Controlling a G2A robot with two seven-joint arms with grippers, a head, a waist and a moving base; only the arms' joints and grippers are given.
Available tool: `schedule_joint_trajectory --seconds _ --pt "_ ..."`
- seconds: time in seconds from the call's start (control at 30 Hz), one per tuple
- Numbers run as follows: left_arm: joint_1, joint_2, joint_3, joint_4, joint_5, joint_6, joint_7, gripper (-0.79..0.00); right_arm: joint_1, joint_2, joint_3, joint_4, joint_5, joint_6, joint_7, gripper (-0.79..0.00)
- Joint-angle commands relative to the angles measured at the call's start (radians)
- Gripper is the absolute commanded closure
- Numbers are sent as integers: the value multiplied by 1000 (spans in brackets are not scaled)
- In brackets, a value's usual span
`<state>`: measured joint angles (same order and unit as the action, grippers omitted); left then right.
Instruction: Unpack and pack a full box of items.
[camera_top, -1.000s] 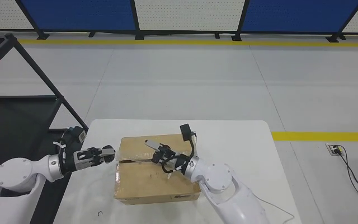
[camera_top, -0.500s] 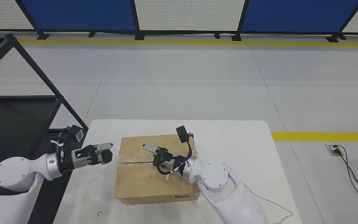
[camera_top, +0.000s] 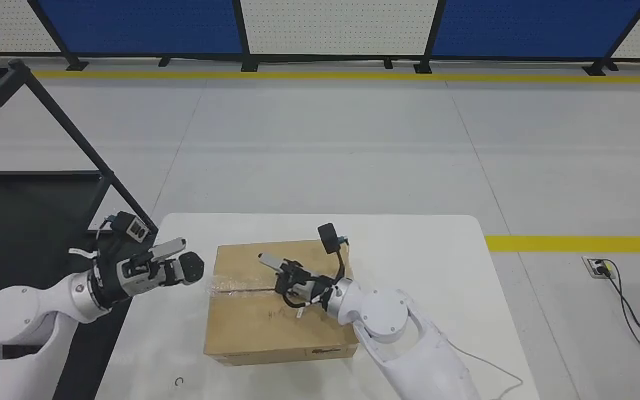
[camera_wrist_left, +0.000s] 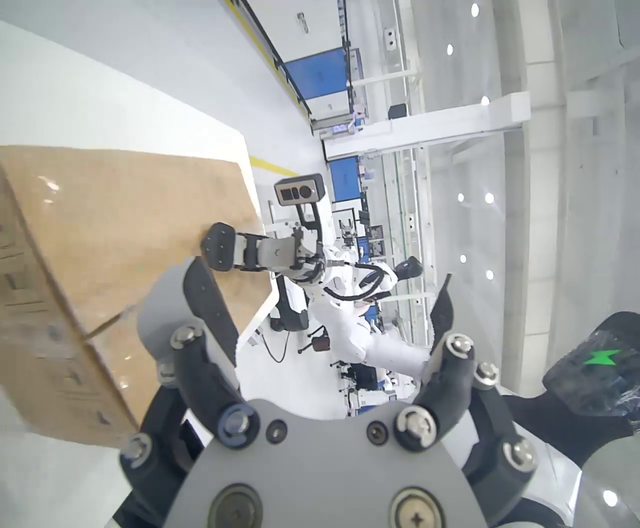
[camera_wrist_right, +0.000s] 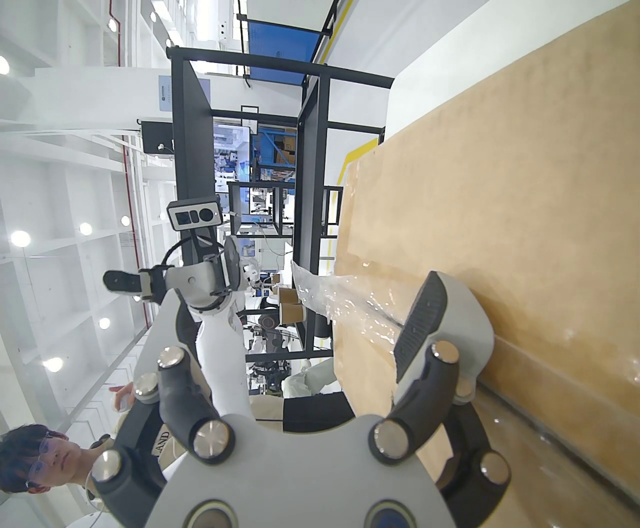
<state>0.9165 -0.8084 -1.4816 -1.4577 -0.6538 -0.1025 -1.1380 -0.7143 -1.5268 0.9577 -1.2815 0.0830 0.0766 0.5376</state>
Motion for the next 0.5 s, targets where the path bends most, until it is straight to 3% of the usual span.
schedule_joint_trajectory --seconds 0.0,0.2,0.47 --pt "-12 -7 43 -4 4 16 18 -785 -4 0 5 -3 3 -2 -4 -785" --pt "-79 -28 149 63 48 35 54 -785 -29 3 26 -20 13 -8 -17 -785" --pt "-111 -38 191 151 84 39 32 -785 -47 6 39 -40 7 -8 -13 -785"
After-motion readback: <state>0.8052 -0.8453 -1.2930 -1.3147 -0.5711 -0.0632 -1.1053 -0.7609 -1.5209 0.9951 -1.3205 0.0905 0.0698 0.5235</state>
